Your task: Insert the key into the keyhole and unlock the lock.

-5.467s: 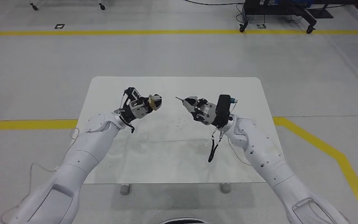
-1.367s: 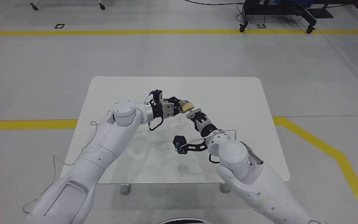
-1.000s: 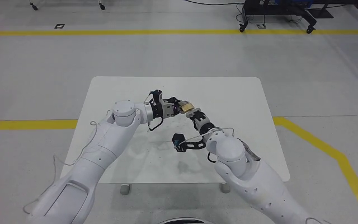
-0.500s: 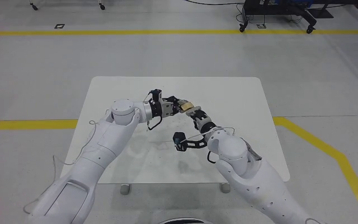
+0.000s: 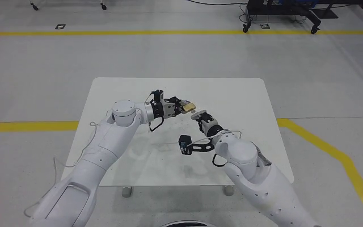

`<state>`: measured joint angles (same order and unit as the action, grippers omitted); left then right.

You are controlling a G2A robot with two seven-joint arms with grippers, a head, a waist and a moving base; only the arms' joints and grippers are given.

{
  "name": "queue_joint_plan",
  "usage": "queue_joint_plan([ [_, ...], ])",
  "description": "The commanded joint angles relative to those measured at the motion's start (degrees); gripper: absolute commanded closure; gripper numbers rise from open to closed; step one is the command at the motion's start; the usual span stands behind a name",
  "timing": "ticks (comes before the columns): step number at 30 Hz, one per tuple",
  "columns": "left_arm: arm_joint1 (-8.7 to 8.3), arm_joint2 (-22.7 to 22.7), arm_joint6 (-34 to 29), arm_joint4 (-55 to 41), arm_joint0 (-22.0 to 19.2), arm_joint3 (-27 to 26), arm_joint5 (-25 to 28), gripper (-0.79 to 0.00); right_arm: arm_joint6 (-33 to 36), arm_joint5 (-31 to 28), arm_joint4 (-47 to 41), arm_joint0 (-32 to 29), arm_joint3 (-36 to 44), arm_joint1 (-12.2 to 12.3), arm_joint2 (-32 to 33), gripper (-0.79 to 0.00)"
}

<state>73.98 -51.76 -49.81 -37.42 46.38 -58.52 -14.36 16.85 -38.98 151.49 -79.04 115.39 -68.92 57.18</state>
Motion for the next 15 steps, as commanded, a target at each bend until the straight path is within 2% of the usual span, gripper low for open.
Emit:
queue_joint_plan([
  [1, 0.03, 0.0, -0.2, 0.2, 0.0, 0.0, 0.0, 0.0, 0.0, -0.1, -0.3, 0.4, -0.4, -0.1, -0.1, 0.0],
  [15, 0.2, -0.5, -0.8, 1.4, 0.2, -0.2, 0.7, 0.0, -1.4, 0.2, -3.0, 1.8, -1.9, -0.7, -0.1, 0.0],
])
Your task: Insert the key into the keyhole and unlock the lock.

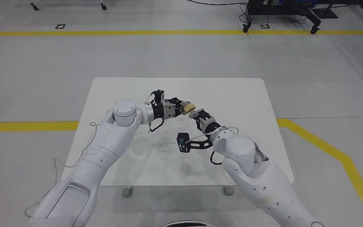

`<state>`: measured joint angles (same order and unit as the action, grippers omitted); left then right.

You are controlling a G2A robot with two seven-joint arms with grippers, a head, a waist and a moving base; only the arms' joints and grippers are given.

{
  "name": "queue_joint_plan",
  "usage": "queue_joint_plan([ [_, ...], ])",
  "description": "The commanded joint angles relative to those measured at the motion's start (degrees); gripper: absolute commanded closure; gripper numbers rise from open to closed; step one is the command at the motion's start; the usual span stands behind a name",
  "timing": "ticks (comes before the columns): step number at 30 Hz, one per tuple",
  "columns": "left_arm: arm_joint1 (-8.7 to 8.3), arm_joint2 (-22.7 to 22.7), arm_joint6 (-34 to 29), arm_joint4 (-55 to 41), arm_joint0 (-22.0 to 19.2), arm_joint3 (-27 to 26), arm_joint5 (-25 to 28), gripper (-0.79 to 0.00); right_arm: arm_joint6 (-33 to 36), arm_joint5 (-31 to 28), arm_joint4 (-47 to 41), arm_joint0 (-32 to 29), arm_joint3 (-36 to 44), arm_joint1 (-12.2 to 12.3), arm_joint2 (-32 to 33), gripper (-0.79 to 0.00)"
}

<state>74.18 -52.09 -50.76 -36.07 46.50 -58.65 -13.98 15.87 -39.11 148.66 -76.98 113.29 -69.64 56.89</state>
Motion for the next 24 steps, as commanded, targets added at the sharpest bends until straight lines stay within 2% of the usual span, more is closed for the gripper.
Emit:
queue_joint_plan([
  [1, -0.01, -0.4, 0.4, 0.0, 0.2, -0.1, 0.6, 0.0, -1.3, 0.8, -0.6, -0.6, 0.5, 0.1, 0.5, 0.0],
  [6, -0.22, -1.9, 3.4, 1.2, 1.3, -1.5, 5.6, 0.0, -7.7, 4.4, -1.5, -4.6, 3.2, 1.1, 4.1, 0.0],
  [11, -0.94, -4.5, 4.6, 1.3, 6.1, -6.2, 12.4, 0.0, -16.9, 10.2, -5.5, -10.1, 4.2, 2.4, 10.5, -0.089],
  [14, -1.53, -5.6, 3.9, 1.6, 9.4, -9.6, 12.7, 0.0, -23.0, 13.0, -8.7, -13.1, 3.3, 3.1, 15.1, -0.366],
  [15, -1.61, -5.8, 3.9, 1.7, 9.8, -10.1, 12.7, 0.0, -24.1, 13.4, -9.0, -13.9, 3.2, 3.3, 16.4, -0.622],
  [16, -1.61, -5.8, 3.9, 1.7, 9.8, -10.1, 12.7, 0.0, -24.9, 13.8, -8.9, -14.7, 3.4, 3.5, 17.4, -0.785],
  [24, -1.61, -5.8, 3.9, 1.7, 9.8, -10.1, 12.7, 0.0, -25.1, 14.0, -8.2, -15.3, 3.8, 3.6, 18.0, -0.785],
])
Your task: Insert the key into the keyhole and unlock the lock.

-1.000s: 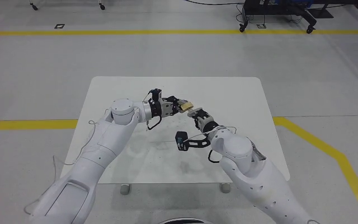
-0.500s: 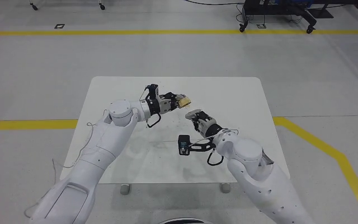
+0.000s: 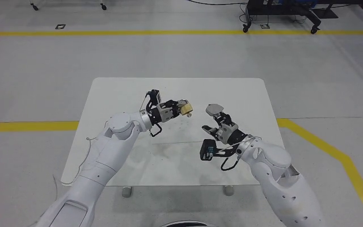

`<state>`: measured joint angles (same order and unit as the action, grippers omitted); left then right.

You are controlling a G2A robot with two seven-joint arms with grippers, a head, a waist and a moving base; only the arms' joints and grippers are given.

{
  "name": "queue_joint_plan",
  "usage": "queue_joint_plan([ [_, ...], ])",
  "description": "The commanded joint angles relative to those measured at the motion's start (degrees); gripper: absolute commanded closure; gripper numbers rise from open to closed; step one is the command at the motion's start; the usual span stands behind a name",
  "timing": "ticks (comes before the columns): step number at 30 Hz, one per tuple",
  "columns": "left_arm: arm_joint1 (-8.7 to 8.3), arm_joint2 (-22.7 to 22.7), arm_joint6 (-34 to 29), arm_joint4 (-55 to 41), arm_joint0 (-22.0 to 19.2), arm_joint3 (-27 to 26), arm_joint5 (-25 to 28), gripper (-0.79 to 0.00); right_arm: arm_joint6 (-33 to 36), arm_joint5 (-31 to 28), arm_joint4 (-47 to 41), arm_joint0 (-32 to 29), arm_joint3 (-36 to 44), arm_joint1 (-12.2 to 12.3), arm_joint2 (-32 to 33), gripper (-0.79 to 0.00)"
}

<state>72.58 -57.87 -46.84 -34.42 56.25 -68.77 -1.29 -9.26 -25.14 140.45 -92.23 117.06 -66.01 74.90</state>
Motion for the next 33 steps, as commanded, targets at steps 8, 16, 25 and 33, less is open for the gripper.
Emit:
queue_joint_plan([
  [8, 0.2, -0.7, 5.1, 0.5, 3.5, -2.3, 9.0, 0.0, -5.1, 1.5, -1.3, 1.4, -1.4, -0.1, -2.6, -0.785],
  [16, 3.12, 3.5, 6.8, -6.4, 3.1, 4.4, 24.2, 0.0, -13.3, 3.8, -6.2, 9.3, -11.2, -0.7, -6.8, -0.369],
  [25, 5.11, 4.7, 2.8, -11.0, -0.5, 12.2, 28.7, 0.0, -13.6, 6.9, -5.0, 10.2, -12.1, -0.5, -7.5, -0.348],
  [33, 5.75, 4.5, 0.9, -11.2, -1.3, 14.1, 28.4, 0.0, -10.3, 6.1, -3.0, 10.4, -11.5, -0.3, -7.3, -0.314],
])
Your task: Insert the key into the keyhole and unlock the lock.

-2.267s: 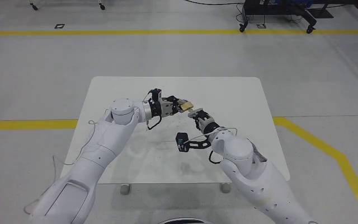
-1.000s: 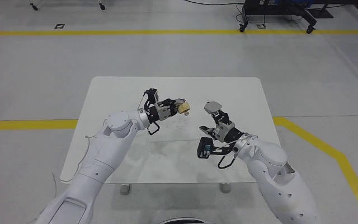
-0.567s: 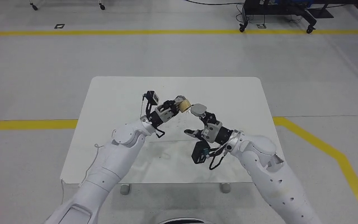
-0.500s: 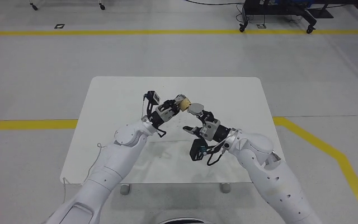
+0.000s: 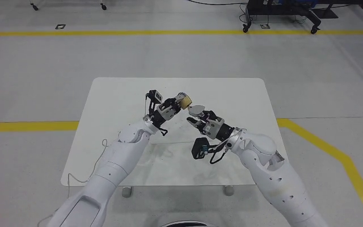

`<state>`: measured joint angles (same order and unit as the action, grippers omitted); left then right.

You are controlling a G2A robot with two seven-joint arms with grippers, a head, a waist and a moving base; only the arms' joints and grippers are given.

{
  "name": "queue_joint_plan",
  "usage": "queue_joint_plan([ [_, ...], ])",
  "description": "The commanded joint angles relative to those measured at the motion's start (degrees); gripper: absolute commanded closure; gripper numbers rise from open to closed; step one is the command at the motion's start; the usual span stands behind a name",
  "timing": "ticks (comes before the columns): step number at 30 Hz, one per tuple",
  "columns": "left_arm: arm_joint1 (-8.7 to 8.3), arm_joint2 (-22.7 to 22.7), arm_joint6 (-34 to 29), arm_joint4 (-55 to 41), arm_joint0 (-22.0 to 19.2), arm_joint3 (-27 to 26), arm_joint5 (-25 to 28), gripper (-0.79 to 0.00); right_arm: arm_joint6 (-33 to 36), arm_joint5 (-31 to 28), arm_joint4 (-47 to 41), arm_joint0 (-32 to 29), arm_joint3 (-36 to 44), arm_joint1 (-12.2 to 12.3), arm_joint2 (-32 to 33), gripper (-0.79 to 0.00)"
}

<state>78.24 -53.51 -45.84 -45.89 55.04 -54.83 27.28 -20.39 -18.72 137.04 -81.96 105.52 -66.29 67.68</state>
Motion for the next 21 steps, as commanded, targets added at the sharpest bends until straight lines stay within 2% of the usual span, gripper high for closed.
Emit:
queue_joint_plan([
  [1, 0.18, 0.1, -0.1, 0.5, -0.2, 0.3, -0.2, 0.0, 1.6, -0.5, 0.8, 0.3, 0.2, 0.0, -0.2, -0.289],
  [11, 0.72, 0.0, 0.4, 3.0, -0.4, 0.6, -0.2, 0.0, 7.3, -2.4, 5.0, 0.9, 1.5, 0.1, -1.9, -0.274],
  [16, 0.87, -0.4, 0.8, 4.0, -0.1, 0.3, -0.1, 0.0, 10.4, -3.0, 6.3, 1.4, 1.4, -0.1, -3.0, -0.163],
  [17, 0.89, -0.5, 0.7, 4.2, 0.0, 0.3, -0.1, 0.0, 10.8, -3.1, 6.4, 1.5, 1.4, -0.1, -3.1, -0.086],
  [19, 0.93, -0.7, 0.8, 4.4, 0.1, 0.2, -0.1, 0.0, 11.6, -3.1, 6.6, 1.6, 1.4, -0.1, -3.3, 0.0],
  [21, 0.96, -0.8, 0.9, 5.0, 0.1, 0.1, -0.1, 0.0, 12.0, -3.1, 6.5, 1.7, 1.4, -0.2, -3.4, 0.0],
])
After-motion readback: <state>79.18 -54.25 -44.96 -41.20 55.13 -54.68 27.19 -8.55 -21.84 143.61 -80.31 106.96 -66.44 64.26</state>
